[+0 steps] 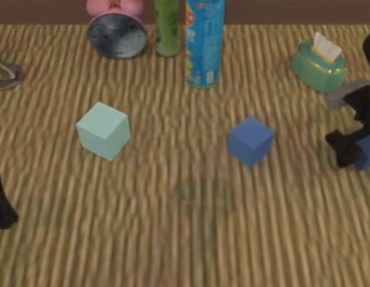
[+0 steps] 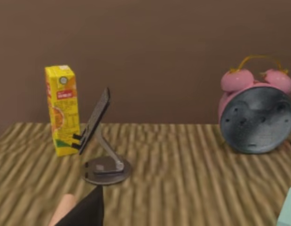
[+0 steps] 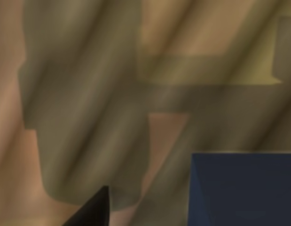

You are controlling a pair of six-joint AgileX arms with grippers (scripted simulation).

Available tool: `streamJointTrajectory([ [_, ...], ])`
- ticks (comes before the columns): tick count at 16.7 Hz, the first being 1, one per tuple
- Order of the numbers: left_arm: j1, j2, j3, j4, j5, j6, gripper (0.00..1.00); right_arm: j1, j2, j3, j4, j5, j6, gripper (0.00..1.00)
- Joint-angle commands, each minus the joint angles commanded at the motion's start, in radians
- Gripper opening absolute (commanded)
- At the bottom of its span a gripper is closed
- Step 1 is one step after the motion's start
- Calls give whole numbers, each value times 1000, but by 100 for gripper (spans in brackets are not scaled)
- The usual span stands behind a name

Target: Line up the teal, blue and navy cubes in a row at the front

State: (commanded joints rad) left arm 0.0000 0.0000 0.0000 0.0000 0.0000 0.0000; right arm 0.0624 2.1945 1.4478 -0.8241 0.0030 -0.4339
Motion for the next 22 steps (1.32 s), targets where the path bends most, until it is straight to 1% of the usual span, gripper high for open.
streamJointTrajectory([
  [1, 0, 0, 0, 0, 0, 0, 100, 0, 0, 0, 0, 0, 0, 100],
  [14, 0, 0, 0, 0, 0, 0, 100, 0, 0, 0, 0, 0, 0, 2],
  [15, 0, 0, 0, 0, 0, 0, 100, 0, 0, 0, 0, 0, 0, 0],
  [22, 0, 0, 0, 0, 0, 0, 100, 0, 0, 0, 0, 0, 0, 0],
])
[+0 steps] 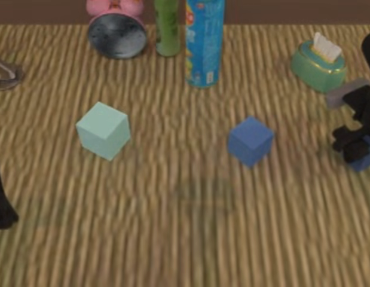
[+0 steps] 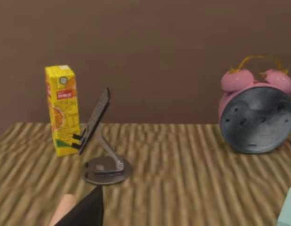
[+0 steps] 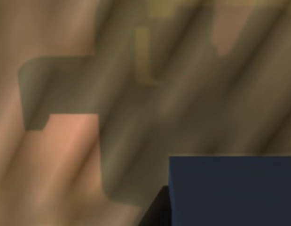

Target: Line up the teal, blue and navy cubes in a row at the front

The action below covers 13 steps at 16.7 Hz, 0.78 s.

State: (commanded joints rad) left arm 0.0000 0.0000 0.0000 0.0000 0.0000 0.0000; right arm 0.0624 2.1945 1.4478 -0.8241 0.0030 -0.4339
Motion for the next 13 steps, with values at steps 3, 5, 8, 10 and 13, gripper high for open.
streamJointTrajectory([
  [3, 0, 0, 0, 0, 0, 0, 100, 2, -40, 24, -35, -12, 6, 0],
  [5, 0, 0, 0, 0, 0, 0, 100, 3, -61, 64, -95, -13, 6, 0],
  [8, 0, 0, 0, 0, 0, 0, 100, 6, -102, 131, -220, -13, 7, 0],
  [10, 0, 0, 0, 0, 0, 0, 100, 8, -124, 158, -257, -13, 7, 0],
  [13, 0, 0, 0, 0, 0, 0, 100, 8, -126, 160, -260, -13, 7, 0],
])
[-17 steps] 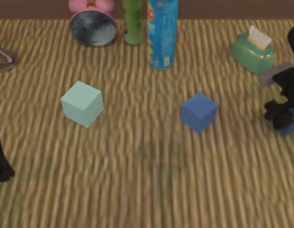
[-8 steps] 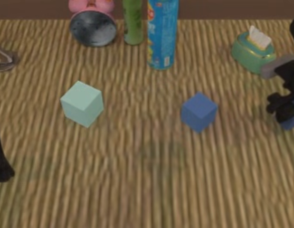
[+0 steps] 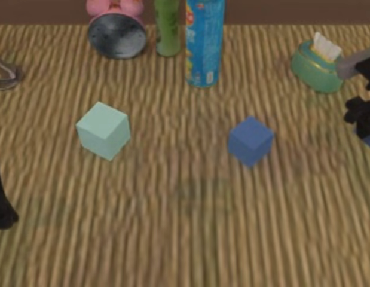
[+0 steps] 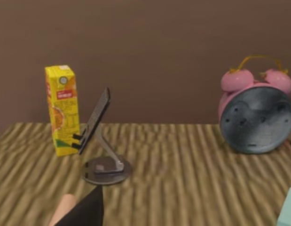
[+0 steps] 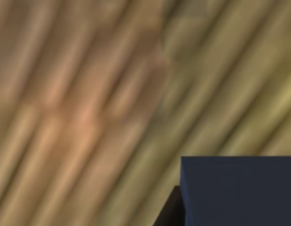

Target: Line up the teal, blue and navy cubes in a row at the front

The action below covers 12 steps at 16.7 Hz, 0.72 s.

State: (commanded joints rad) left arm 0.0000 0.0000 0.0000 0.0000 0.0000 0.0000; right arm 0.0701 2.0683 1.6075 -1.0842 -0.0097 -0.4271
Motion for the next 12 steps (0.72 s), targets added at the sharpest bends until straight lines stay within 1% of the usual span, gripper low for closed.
streamJointTrajectory([
  [3, 0, 0, 0, 0, 0, 0, 100, 5, 2, -4, 2, 0, 15, 0],
  [6, 0, 0, 0, 0, 0, 0, 100, 68, -17, -24, 1, 3, 112, 0],
  [9, 0, 0, 0, 0, 0, 0, 100, 174, -56, -66, 0, 7, 291, 0],
  [12, 0, 0, 0, 0, 0, 0, 100, 303, -109, -130, 0, 11, 535, 0],
])
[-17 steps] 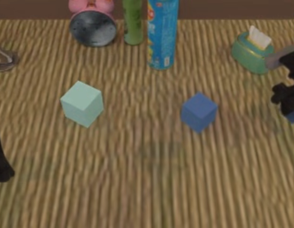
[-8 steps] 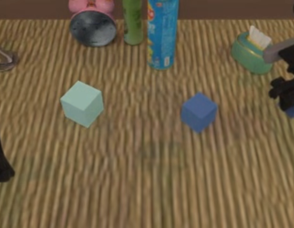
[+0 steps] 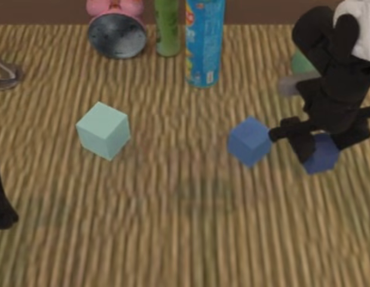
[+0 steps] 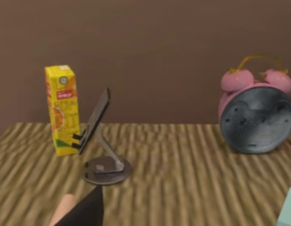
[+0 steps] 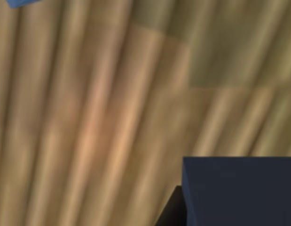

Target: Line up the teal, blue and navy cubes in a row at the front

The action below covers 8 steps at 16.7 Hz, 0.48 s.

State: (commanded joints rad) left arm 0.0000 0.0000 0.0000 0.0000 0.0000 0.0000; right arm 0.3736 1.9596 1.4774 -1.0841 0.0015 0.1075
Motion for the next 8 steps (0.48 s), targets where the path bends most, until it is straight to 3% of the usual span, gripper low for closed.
streamJointTrajectory([
  [5, 0, 0, 0, 0, 0, 0, 100, 221, -95, -110, 4, 7, 422, 0],
  [8, 0, 0, 0, 0, 0, 0, 100, 317, -151, -160, 15, 13, 575, 0],
])
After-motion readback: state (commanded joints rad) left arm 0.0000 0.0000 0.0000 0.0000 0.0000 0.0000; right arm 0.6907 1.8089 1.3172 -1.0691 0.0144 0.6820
